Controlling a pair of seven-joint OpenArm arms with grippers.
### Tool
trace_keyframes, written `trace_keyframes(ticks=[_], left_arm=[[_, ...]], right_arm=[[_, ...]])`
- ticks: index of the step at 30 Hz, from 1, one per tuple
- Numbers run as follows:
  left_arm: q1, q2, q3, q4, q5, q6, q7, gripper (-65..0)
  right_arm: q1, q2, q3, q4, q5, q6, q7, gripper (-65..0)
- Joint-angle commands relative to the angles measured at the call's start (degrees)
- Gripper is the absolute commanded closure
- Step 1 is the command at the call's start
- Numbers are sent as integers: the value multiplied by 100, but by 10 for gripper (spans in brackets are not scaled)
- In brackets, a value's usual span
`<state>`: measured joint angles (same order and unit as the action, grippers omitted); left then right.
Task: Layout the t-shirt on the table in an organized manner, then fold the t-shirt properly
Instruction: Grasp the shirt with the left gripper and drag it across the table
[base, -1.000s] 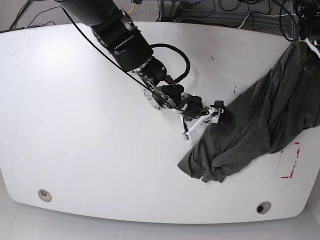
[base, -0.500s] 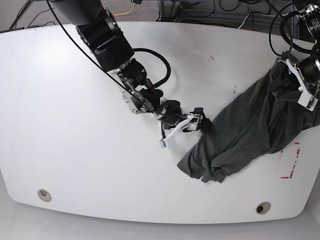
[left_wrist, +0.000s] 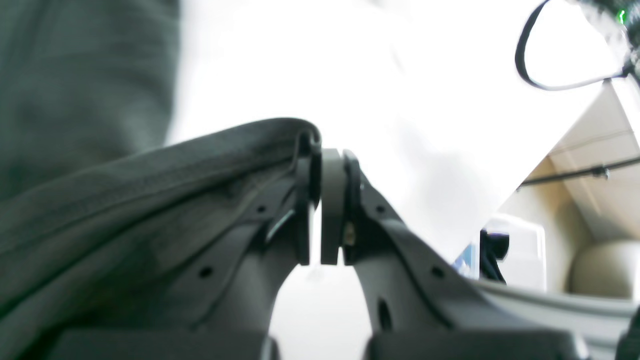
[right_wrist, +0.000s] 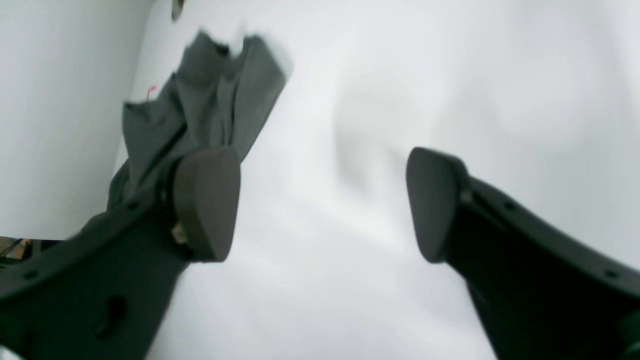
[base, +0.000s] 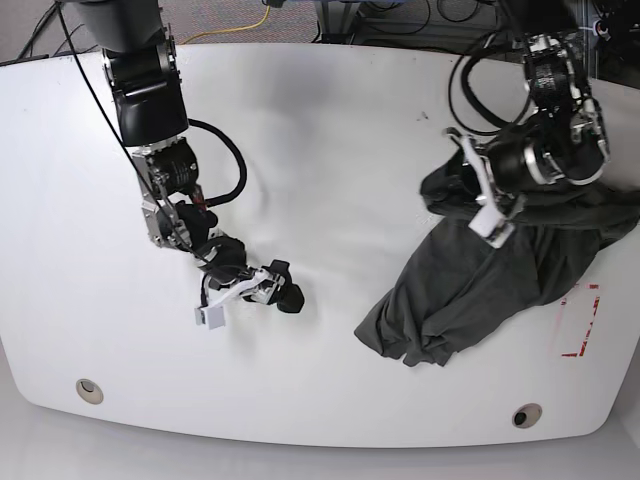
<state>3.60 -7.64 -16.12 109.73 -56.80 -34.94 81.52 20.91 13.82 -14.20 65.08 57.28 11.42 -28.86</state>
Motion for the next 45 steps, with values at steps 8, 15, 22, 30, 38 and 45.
trace_keyframes(ticks=[8,15,22,30,38,45], left_arm=[[-408,1428,1783,64,1112,-80,-152,0],[-821,1664,2698,29,2159,-506,-288,0],[-1340,1664,3515,-525,2519,-506,-719,0],[-2008,1664,4456,-1228,2502,-506,-1246,0],[-2069,1664,4034,-1061,2528,-506,-1264,-28],[-2228,1664,3243,-956,2502,-506,-1132,-274]], right_arm=[[199,635,536,371,105,111,-213,-496],[279,1251,615,538,105,111,-221,-498],[129,1725,1160,617,105,445,-230,-498],[-29,1743,2022,732,79,612,-608,-498],[-258,1848,2409,793,88,621,-934,-498],[-354,1813,2409,811,97,621,-934,-498]])
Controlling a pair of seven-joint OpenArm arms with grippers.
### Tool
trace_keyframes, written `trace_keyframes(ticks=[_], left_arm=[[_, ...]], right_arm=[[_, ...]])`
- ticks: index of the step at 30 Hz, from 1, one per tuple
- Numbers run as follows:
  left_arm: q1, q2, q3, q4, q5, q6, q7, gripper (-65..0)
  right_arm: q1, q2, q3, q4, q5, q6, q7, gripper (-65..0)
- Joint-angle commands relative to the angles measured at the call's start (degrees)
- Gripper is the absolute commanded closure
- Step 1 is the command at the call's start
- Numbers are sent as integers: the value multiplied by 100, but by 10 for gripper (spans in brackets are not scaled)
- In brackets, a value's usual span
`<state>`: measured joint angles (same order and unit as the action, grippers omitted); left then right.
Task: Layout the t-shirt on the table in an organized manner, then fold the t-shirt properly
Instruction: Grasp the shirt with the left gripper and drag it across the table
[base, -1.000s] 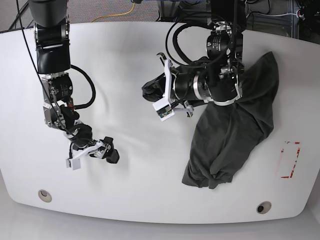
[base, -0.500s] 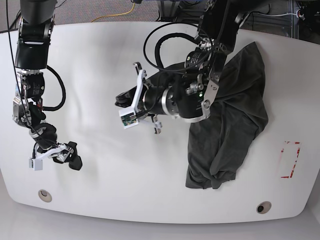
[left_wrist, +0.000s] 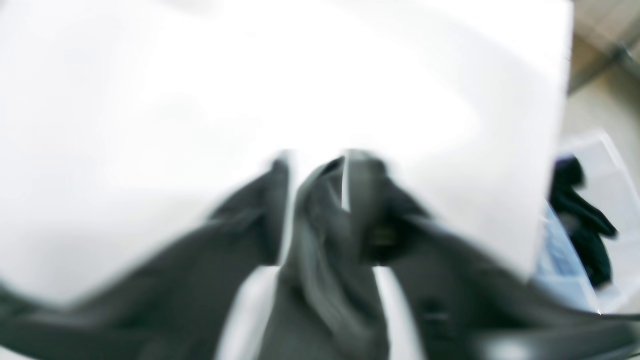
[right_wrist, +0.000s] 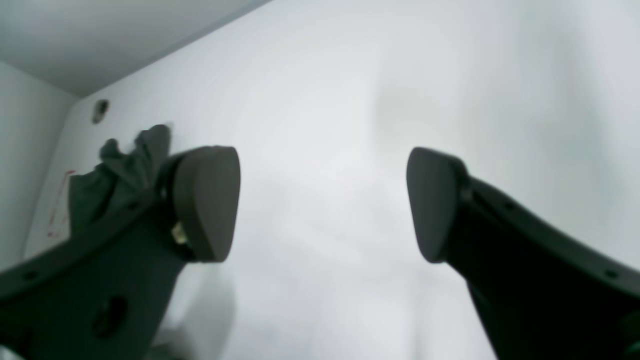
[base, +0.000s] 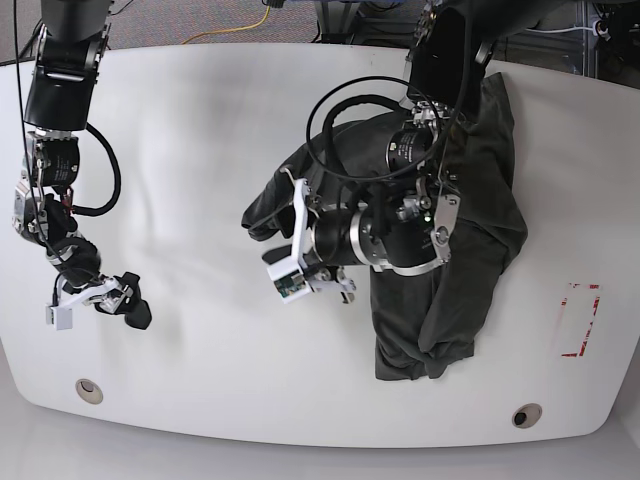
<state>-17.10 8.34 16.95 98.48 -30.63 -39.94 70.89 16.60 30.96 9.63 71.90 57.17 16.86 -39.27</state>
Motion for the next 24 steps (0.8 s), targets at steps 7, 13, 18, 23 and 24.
trace_keyframes(ticks=[7,13,18,23,24], left_arm=[[-211,66,-1102,653,-115,-6,194,-361],[-272,-276,-1796,891,-124,-6,317,-361],[-211,-917,-2913,856,-115,-6,352,-361],[211,-1550,-3924,803,-106,-6,335,-360],[299,-1700,-4126,794,-97,-6,335,-360]], right_arm=[[41,-129,17,296,90,76,107,-498],[41,-199,9,305,81,76,98,-498],[67,-402,-264,305,81,76,-16,-498],[50,-463,-563,349,90,76,-16,-498],[50,-507,-633,366,81,76,-16,-498]])
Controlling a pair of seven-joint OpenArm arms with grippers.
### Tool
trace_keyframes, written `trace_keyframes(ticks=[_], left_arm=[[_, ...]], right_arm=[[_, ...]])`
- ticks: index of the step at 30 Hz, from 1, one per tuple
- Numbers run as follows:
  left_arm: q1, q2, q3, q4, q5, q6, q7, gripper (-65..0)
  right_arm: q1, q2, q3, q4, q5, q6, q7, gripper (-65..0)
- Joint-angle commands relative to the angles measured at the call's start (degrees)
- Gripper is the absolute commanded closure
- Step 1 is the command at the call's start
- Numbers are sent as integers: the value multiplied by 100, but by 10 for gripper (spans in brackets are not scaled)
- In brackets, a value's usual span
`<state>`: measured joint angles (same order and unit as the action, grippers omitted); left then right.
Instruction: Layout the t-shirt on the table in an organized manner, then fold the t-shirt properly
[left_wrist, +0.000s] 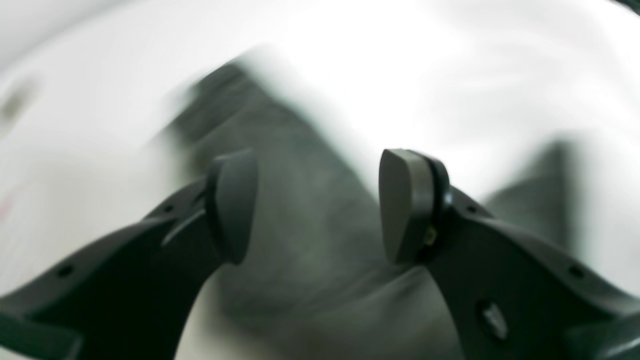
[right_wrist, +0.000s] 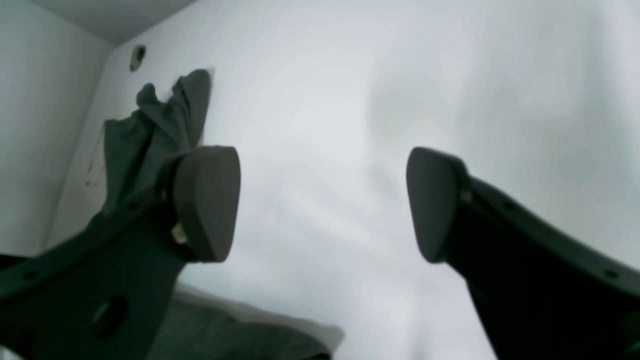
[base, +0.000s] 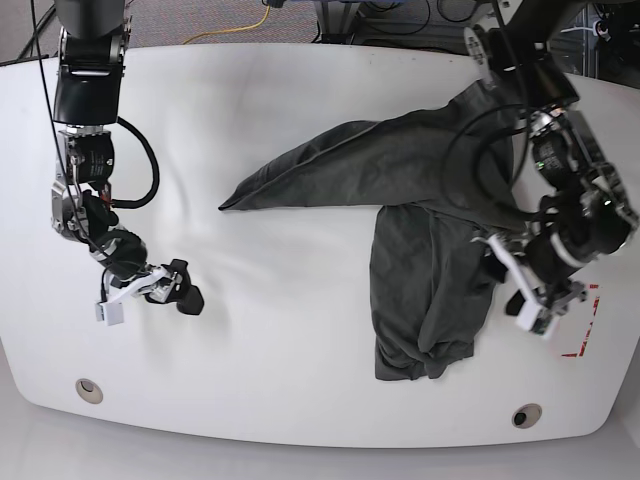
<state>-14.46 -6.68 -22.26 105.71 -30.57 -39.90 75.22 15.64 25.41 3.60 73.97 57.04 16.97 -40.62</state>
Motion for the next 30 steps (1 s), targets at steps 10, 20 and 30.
trace_keyframes(ticks=[10,20,30], left_arm=[[659,-963,-978,-721,-86,-10,-230,-358],[817,-981,-758,-1670,-86,-10,-819,-269],[791,-963,-231,-2804,-86,-10,-1434,-311]], right_arm=[[102,-216,-285,176,94,65,119,-498],[-12,-242,-294,194,103,65,119,-498],[-188,-207,-267,431,103,65,119,-498]])
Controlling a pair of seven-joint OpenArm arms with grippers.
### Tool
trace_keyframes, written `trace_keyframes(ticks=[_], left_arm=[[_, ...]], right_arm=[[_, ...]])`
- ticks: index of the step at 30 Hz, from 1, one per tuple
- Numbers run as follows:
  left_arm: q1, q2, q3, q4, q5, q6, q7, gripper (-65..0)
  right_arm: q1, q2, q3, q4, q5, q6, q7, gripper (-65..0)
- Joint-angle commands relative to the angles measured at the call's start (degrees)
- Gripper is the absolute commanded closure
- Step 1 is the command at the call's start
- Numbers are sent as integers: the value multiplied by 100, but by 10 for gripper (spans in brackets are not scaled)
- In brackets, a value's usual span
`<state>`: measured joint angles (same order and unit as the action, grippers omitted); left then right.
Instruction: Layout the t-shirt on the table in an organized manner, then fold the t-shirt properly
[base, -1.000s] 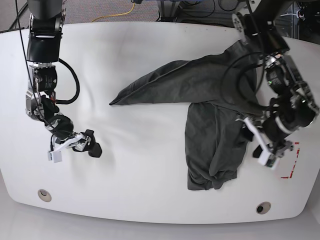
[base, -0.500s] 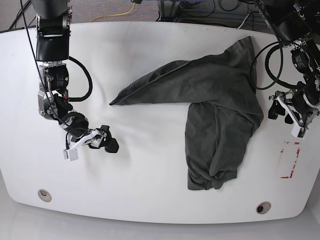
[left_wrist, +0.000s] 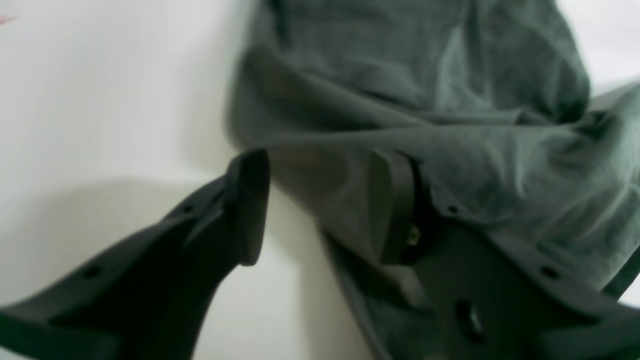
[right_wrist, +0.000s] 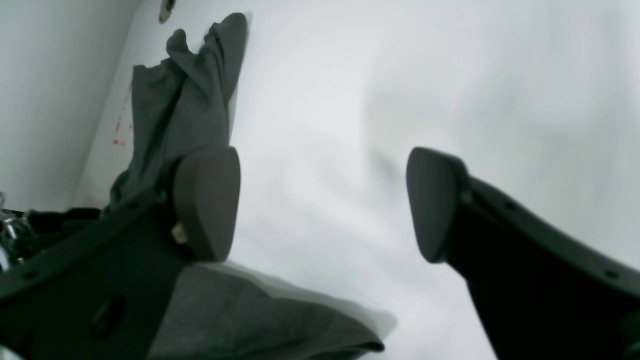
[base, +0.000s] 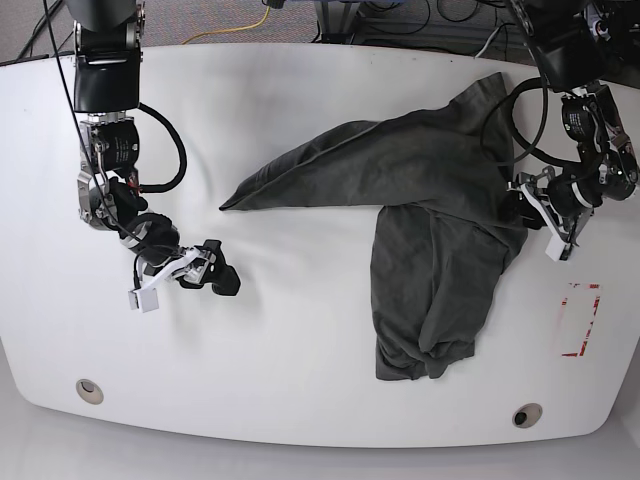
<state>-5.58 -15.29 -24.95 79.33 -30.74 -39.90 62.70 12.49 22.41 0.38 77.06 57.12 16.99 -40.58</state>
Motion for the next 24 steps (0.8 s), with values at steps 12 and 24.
trace_keyframes(ticks=[12,24], left_arm=[[-387,-58,882,-1335,-69,-10,-736,-310],[-589,637,2236,-1142,-69,-10,-604,-307]], right_arm=[[-67,101,388,149,112,63,-35,-498],[-190,110,511,475,85,63,-87,-496]])
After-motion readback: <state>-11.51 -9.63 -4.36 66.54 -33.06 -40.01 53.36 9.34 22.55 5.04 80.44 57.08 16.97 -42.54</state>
